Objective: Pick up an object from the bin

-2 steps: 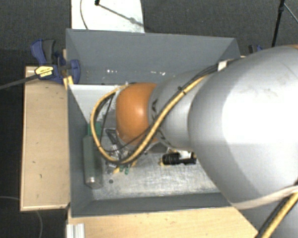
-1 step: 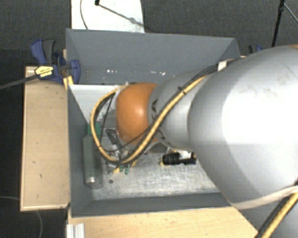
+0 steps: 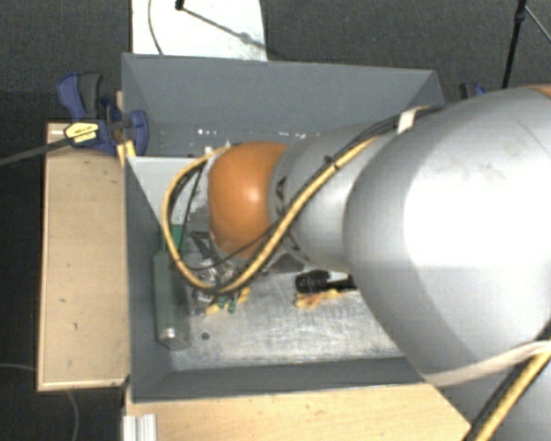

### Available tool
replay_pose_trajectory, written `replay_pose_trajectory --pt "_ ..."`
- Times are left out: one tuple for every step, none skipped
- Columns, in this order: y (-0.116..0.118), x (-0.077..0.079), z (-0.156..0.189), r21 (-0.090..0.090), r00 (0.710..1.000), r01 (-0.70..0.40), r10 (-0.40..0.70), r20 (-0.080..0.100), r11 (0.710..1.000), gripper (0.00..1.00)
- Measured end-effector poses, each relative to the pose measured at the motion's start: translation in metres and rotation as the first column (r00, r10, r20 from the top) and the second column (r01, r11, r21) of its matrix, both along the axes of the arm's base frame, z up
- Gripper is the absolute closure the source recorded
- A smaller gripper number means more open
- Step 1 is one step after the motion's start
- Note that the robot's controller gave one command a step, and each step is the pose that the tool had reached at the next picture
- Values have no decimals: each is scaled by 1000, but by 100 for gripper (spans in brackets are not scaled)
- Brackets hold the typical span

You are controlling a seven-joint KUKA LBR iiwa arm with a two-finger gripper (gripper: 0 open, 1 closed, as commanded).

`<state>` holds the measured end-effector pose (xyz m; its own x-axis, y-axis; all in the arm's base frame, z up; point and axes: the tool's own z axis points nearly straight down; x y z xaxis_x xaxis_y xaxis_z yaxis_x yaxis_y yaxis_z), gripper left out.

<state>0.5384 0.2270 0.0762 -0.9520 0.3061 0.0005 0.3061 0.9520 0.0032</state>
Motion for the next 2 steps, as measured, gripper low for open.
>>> replay_pose_trajectory --pt "-7 5 35 -5 999 -40 40 -6 999 100" --pt "-43 -23 193 -3 985 -173 173 2 985 100"
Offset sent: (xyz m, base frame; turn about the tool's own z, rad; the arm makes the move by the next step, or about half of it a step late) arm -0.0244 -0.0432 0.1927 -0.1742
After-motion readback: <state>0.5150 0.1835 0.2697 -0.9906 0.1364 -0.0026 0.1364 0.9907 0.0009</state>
